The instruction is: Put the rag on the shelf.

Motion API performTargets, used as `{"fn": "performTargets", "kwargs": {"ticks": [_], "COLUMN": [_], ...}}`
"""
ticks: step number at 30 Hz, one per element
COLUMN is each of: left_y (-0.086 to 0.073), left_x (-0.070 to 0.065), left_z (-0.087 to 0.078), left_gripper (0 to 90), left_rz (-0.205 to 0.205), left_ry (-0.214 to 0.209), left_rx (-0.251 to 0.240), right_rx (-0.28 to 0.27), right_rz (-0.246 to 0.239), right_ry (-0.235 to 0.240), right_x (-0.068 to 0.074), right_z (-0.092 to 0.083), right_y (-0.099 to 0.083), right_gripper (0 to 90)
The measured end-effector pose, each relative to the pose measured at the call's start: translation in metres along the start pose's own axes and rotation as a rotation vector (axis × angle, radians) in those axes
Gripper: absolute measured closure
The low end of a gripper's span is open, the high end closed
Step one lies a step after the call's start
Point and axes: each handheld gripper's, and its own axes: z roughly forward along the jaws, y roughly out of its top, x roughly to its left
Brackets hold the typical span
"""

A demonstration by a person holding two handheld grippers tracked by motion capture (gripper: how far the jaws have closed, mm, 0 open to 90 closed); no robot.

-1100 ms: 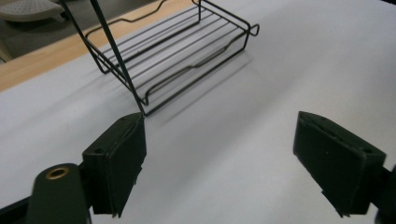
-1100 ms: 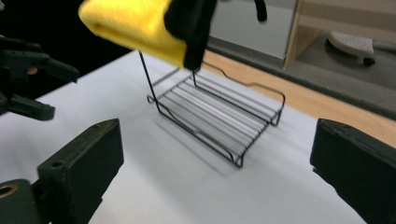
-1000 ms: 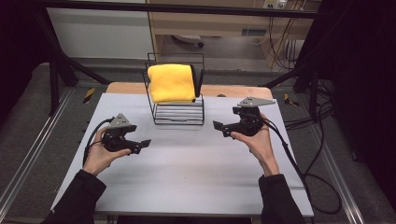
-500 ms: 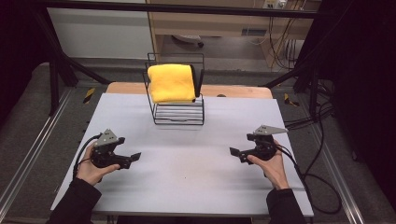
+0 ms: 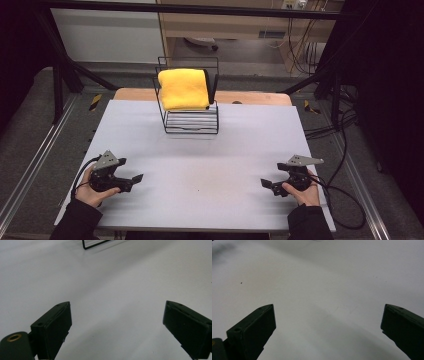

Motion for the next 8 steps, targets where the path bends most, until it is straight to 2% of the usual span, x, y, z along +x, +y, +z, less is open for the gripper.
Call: {"fn": "performTargets", "kwargs": {"ticks": [3,5,8], "left_y": [-0.0037,-0.0066,-0.0081], "left_x": [0.0009,0.0014,-0.0003], "left_z": [-0.0015,-0.0012,-0.0001], "left_gripper": [8.5,8.5,8.5], "left_rz": [0.002,-0.014,-0.002], "left_ry": [0.006,0.003,0.004], "left_rx": [-0.001,0.002,0.011], "right_rx": [-0.009,-0.008,-0.009], "right_rz": [0.0,0.003,0.0], "right_ry": [0.008,0.008,0.005], "right_x": [0.001,0.0017,0.0014], "right_z": [-0.0016,-0.0017,-0.0014], "right_y": [-0.0018,-0.0021,-0.0024], "right_gripper": [0.5,0.5,0.5]}}
